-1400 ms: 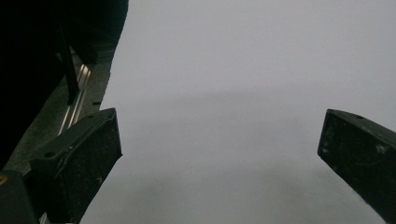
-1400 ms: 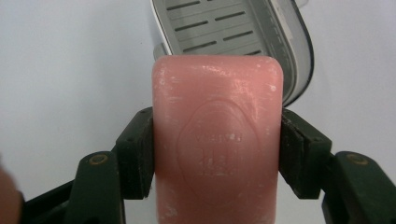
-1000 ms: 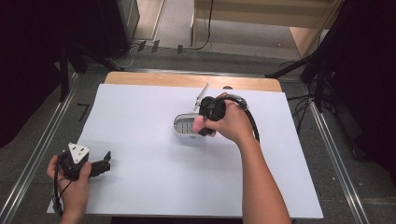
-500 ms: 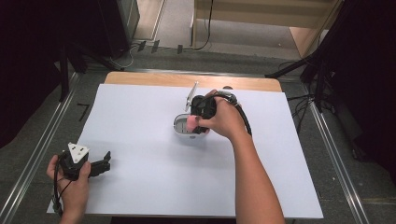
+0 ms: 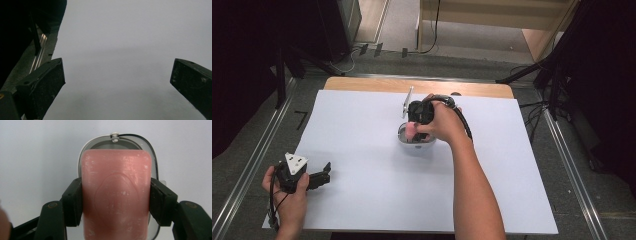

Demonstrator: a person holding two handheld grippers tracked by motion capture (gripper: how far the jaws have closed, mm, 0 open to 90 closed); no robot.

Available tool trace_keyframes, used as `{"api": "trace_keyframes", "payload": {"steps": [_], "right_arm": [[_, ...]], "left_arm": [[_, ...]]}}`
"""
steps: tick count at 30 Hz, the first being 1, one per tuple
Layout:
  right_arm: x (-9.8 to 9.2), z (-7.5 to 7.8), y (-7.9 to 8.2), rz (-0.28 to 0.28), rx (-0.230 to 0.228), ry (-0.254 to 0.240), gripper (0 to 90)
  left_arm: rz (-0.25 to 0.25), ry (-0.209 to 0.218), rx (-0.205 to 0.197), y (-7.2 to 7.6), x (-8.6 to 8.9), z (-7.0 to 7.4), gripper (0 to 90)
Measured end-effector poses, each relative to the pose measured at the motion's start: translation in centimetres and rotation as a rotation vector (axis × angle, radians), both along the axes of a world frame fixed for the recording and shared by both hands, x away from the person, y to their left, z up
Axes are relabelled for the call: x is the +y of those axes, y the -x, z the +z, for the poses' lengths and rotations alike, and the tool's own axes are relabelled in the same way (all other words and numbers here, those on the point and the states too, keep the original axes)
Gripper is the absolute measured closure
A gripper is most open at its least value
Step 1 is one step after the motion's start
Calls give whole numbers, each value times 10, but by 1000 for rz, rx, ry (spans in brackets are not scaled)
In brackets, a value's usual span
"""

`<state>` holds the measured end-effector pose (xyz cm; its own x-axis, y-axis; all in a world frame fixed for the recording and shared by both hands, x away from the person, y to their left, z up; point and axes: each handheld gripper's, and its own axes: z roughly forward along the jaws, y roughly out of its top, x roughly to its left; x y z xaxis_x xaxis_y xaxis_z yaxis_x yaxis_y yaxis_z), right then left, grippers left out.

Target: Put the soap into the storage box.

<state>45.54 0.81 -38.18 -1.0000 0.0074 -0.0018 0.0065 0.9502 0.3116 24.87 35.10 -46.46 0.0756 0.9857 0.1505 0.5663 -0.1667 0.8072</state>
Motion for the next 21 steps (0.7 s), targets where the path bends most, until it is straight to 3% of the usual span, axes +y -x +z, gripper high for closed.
{"api": "trace_keyframes", "payload": {"steps": [12,14,17,21], "right_arm": [[2,-10,-5,1,9,23,383],[2,-9,-5,-8,19,15,375],[0,-3,-6,-31,12,-39,310],[-6,0,-5,-63,-2,-40,305]], "left_arm": [[1,3,5,-1,0,0,0],[0,3,5,-1,0,0,0],[0,4,4,-1,0,0,0],[-2,3,6,-1,0,0,0]]}}
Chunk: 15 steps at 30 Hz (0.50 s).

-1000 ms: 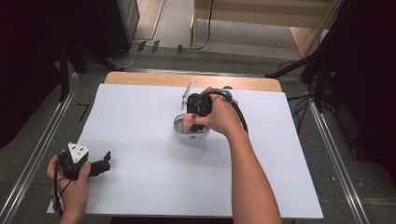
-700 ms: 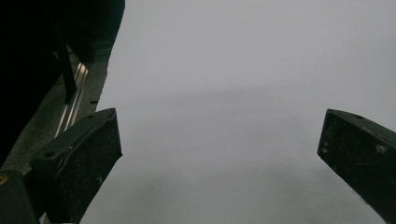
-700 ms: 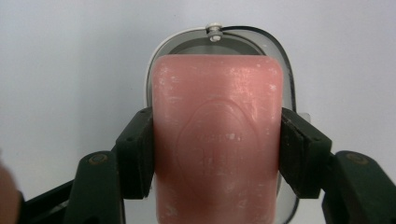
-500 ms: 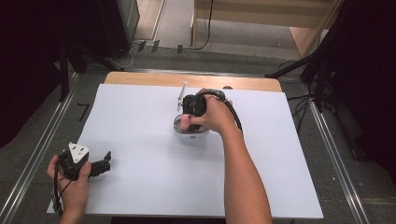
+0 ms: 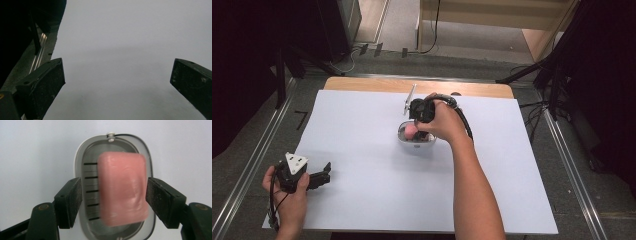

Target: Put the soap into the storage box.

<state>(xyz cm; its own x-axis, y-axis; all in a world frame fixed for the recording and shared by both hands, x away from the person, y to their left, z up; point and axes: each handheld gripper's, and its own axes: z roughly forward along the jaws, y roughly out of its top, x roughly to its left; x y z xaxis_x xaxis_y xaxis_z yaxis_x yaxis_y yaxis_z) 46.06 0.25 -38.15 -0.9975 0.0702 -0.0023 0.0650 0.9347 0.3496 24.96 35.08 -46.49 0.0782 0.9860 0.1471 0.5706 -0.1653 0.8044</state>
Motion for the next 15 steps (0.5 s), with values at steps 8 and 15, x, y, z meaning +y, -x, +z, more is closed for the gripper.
{"api": "trace_keyframes", "payload": {"steps": [8,15], "right_arm": [[-21,0,8,-143,-25,-93,225],[-43,9,16,-214,-4,-164,156]], "left_arm": [[1,-4,0,0,0,0,0],[2,-3,0,0,0,0,0]]}}
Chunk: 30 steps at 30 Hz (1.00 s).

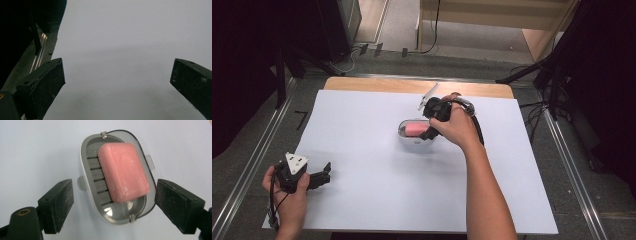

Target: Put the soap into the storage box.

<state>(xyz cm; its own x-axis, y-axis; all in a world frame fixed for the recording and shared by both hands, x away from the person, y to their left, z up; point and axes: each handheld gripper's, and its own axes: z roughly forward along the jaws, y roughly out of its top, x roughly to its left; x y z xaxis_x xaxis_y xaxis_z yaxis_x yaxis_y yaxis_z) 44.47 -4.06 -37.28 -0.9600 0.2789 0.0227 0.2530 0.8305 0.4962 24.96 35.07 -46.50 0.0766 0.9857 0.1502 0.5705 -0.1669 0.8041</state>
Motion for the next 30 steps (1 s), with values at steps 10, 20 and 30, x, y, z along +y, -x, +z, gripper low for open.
{"api": "trace_keyframes", "payload": {"steps": [10,20,30], "right_arm": [[-29,-7,15,-63,19,-38,51],[-54,-22,26,-84,92,-81,136],[-79,-30,43,-148,32,-90,131]], "left_arm": [[1,2,-1,0,0,0,0],[-1,5,1,0,0,0,0],[-1,-4,-4,0,0,0,0]]}}
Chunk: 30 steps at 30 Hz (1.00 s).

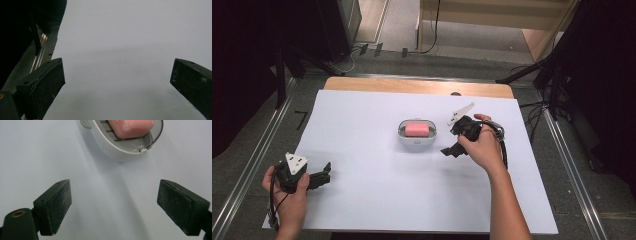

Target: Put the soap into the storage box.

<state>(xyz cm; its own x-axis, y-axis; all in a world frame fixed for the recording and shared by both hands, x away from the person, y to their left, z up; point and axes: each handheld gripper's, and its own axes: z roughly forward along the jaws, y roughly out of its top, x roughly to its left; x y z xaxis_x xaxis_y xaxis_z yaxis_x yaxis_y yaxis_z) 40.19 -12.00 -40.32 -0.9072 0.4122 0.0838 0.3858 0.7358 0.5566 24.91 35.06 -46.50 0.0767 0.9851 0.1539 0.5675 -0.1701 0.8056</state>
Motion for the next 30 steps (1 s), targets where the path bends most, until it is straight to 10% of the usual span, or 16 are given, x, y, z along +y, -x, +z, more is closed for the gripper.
{"api": "trace_keyframes", "payload": {"steps": [30], "right_arm": [[-76,-34,49,-165,-57,-77,129]], "left_arm": [[6,-7,-11,1,-1,0,0]]}}
